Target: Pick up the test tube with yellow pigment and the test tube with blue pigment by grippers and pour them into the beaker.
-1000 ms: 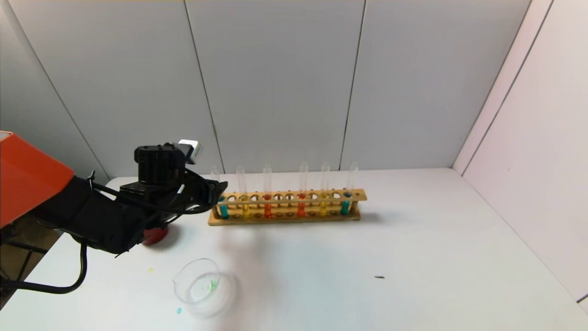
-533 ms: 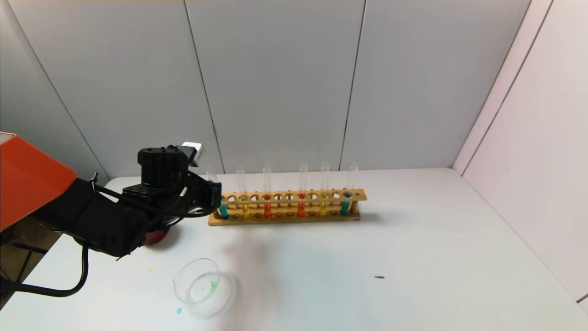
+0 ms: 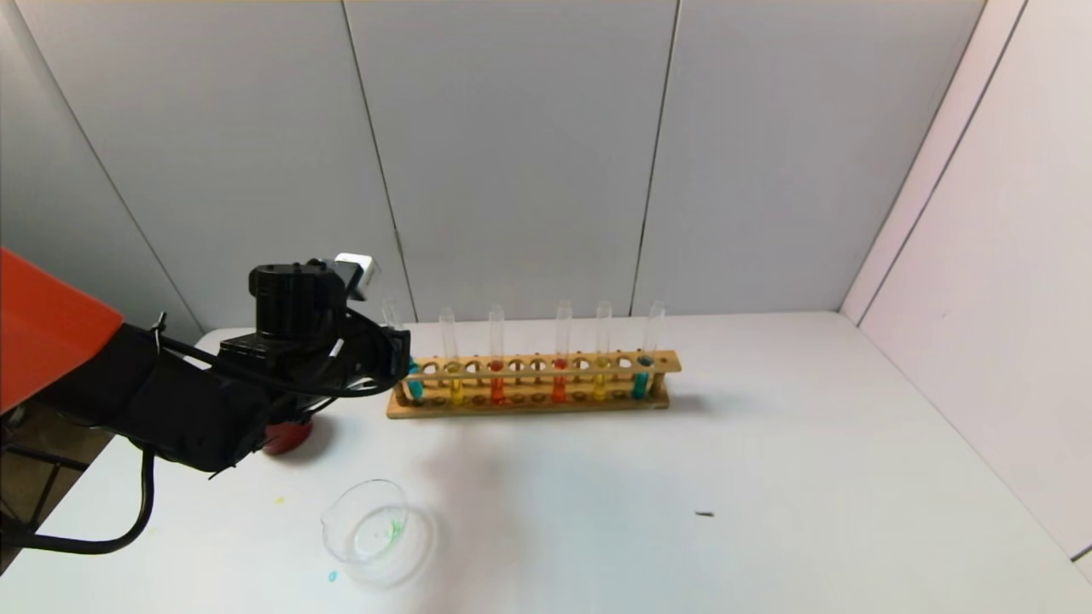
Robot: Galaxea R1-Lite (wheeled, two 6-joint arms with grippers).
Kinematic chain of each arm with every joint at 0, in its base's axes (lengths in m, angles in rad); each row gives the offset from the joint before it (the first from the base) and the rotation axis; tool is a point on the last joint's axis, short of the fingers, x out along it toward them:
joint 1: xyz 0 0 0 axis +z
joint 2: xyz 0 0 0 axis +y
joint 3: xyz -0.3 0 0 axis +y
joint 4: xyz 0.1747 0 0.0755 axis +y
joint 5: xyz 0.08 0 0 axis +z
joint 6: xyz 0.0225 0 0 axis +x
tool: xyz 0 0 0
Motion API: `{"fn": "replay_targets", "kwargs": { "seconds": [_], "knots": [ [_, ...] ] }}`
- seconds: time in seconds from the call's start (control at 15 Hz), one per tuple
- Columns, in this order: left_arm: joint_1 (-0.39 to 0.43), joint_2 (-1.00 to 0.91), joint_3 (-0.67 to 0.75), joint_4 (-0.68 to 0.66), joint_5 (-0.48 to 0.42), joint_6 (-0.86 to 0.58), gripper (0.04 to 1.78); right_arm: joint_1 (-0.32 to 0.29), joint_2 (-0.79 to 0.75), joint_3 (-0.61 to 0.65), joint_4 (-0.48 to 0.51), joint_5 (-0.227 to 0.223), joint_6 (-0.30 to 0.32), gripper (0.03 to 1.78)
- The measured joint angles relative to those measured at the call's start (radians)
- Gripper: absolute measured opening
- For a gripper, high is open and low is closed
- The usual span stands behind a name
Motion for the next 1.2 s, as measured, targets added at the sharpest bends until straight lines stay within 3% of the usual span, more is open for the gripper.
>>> {"fn": "replay_targets", "kwargs": {
  "seconds": [1.2],
  "knots": [
    [0.0, -0.258, -0.234, 0.431, 0.023, 0.009, 0.29, 0.0, 0.0, 0.0, 0.0, 0.0, 0.0, 1.74]
  ]
}}
